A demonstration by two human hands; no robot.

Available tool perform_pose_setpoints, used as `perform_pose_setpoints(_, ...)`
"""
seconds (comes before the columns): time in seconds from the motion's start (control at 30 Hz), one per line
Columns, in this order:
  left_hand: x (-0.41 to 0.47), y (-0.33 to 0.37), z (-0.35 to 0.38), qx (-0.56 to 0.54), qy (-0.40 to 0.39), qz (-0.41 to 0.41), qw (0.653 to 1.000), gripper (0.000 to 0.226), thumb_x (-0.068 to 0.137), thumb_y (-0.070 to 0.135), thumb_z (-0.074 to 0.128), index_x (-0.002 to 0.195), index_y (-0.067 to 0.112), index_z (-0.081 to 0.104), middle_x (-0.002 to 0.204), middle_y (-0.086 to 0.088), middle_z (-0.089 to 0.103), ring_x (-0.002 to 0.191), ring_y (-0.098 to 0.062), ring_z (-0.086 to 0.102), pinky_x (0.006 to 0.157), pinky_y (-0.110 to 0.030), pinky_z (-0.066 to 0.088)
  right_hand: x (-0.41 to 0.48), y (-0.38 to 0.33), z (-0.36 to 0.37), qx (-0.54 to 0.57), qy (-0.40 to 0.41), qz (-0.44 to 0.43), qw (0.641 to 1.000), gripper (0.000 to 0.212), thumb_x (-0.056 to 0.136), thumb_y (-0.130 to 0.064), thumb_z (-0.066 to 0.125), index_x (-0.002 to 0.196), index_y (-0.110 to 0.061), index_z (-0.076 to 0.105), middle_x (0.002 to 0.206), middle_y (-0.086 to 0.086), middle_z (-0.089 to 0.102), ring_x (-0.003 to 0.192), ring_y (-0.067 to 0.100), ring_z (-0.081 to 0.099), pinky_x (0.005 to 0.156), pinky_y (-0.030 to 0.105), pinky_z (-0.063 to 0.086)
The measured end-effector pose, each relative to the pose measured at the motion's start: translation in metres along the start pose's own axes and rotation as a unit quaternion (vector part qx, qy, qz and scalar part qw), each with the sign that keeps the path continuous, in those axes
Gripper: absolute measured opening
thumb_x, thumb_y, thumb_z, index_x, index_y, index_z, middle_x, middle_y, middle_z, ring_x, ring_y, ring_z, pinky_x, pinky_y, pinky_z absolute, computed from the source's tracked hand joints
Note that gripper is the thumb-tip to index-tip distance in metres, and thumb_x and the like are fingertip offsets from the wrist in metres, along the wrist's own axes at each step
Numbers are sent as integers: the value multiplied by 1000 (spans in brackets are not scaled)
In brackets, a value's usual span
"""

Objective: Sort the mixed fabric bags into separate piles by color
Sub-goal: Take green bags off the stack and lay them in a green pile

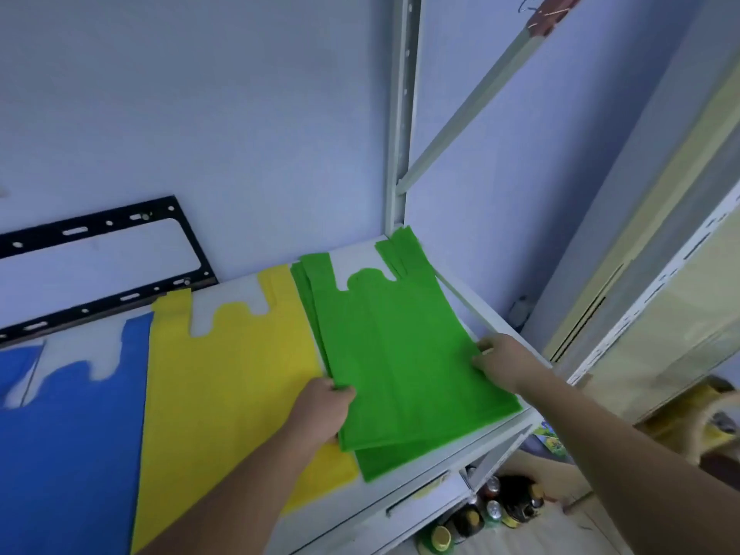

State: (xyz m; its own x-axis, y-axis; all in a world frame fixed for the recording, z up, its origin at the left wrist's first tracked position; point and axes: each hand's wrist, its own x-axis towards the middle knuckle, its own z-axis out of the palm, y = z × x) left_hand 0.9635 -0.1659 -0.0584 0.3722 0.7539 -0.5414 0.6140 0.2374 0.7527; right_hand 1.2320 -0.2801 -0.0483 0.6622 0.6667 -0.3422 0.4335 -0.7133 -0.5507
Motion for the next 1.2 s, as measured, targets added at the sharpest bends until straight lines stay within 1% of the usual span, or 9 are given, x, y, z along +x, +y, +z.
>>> perform_pose_setpoints(0.1,-7,11,2,-14,-12,-16,1000,11,93,16,62,90,9,69,94,-16,76,84,-34,75,76,-49,63,1,7,3,-10,12,-8,1000,31,89,-8,58,113,11,61,70,12,51,56,21,43,53,28,32)
perform_pose_setpoints(0.37,-13,14,12,-50,-32,-56,997,4,91,8,63,87,9,65,78,-12,75,64,-27,76,58,-40,62,-5,7,-3,-34,11,-16,999,33,90,-10,50,122,-8,59,73,3,61,56,19,54,53,26,40)
perform_pose_setpoints(0.57,-22,6,8,31,-11,36,999,25,92,23,60,95,0,69,87,-17,75,72,-28,75,68,-40,63,-31,-21,-3,-201,89,-106,970,40,91,-27,49,128,-13,51,121,11,58,110,30,55,85,39,50)
perform_pose_setpoints(0.63,-30,-2,3,115,43,92,988,26,93,30,56,89,5,63,74,-12,64,60,-26,61,60,-33,50,-38,-44,6,-202,114,-173,957,43,91,-32,52,129,-13,51,127,11,55,118,31,49,93,42,47)
perform_pose_setpoints(0.67,-35,-5,-1,144,69,109,981,22,95,31,54,96,10,62,79,-7,63,65,-22,59,62,-31,45,-40,-57,14,-194,104,-204,954,45,91,-34,53,130,-12,51,128,11,54,120,32,48,97,43,46)
perform_pose_setpoints(0.73,-46,-15,-15,181,109,127,969,32,98,35,53,124,18,58,115,-1,65,100,-19,64,84,-33,51,-43,-84,34,-180,60,-260,947,51,92,-38,55,134,-11,50,132,13,55,123,32,48,104,43,44)
perform_pose_setpoints(0.83,-68,-36,-51,262,166,127,942,52,98,41,52,146,21,45,146,2,48,133,-17,46,109,-35,42,-55,-126,74,-177,-7,-319,931,54,93,-43,54,136,-9,50,134,14,56,125,32,49,106,45,43)
perform_pose_setpoints(0.97,-105,-77,-112,334,204,79,917,60,99,45,50,151,20,37,155,0,39,141,-22,36,110,-40,41,-88,-178,128,-167,-65,-378,908,60,93,-46,54,141,-11,46,137,13,53,127,31,48,103,41,45)
perform_pose_setpoints(1.2,-178,-180,-214,304,291,-1,907,64,96,48,52,151,18,39,155,-5,41,146,-25,31,118,-41,31,-185,-257,219,-179,-143,-459,858,63,95,-48,53,147,-15,40,145,7,47,132,25,45,101,39,44)
